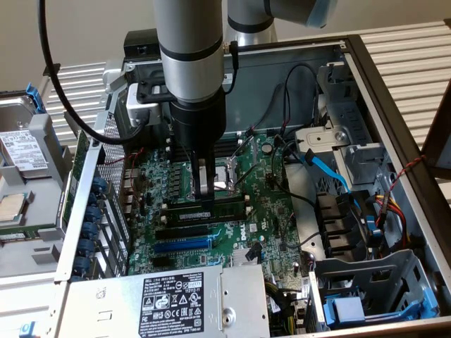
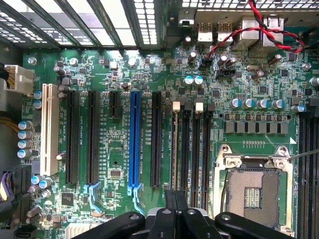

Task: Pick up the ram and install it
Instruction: 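Press down the ram until it locks into place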

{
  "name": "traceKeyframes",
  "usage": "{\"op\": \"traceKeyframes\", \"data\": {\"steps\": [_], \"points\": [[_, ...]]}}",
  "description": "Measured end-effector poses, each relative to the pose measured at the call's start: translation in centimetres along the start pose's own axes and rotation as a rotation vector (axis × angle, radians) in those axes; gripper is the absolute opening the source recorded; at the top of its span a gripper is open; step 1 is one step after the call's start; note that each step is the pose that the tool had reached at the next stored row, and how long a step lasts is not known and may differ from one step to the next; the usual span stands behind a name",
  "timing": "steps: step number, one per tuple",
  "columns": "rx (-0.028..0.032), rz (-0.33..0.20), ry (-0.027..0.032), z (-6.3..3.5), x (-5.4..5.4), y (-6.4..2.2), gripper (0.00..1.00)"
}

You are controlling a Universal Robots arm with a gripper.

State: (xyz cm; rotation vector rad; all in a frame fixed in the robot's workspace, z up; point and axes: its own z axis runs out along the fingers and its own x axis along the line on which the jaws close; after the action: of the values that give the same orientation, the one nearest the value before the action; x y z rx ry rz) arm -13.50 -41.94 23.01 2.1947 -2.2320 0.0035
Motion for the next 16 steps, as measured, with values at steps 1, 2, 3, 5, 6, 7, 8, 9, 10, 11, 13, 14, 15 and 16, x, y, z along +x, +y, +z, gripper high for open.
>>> {"op": "traceKeyframes", "data": {"steps": [1,2,3,5,6,7,8,9,10,11,13,14,15,16], "points": [[0.0001,0.0,-0.0002,0.01,0.01,0.0,0.11],[0.0002,0.0,-0.0004,0.02,0.02,0.0,0.11],[0.0003,0.0,-0.0005,0.03,0.03,0.0,0.11],[0.0002,0.0,-0.0005,0.04,0.03,0.01,0.11],[0.0003,0.0,-0.0005,0.04,0.04,0.01,0.11],[0.0003,0.0,-0.0006,0.05,0.04,0.01,0.11],[0.0004,0.0,-0.0006,0.06,0.05,0.03,0.11],[0.0004,0.0,-0.0006,0.06,0.05,0.04,0.11],[0.0003,0.0,-0.0006,0.07,0.05,0.04,0.11],[0.0003,0.0,-0.0006,0.08,0.06,0.05,0.11],[0.0002,0.0,-0.0005,0.1,0.07,0.06,0.11],[0.0002,0.0,-0.0005,0.11,0.08,0.07,0.11],[0.0002,0.0,-0.0006,0.12,0.09,0.07,0.11],[0.0002,0.0,-0.0004,0.13,0.1,0.08,0.11]]}}
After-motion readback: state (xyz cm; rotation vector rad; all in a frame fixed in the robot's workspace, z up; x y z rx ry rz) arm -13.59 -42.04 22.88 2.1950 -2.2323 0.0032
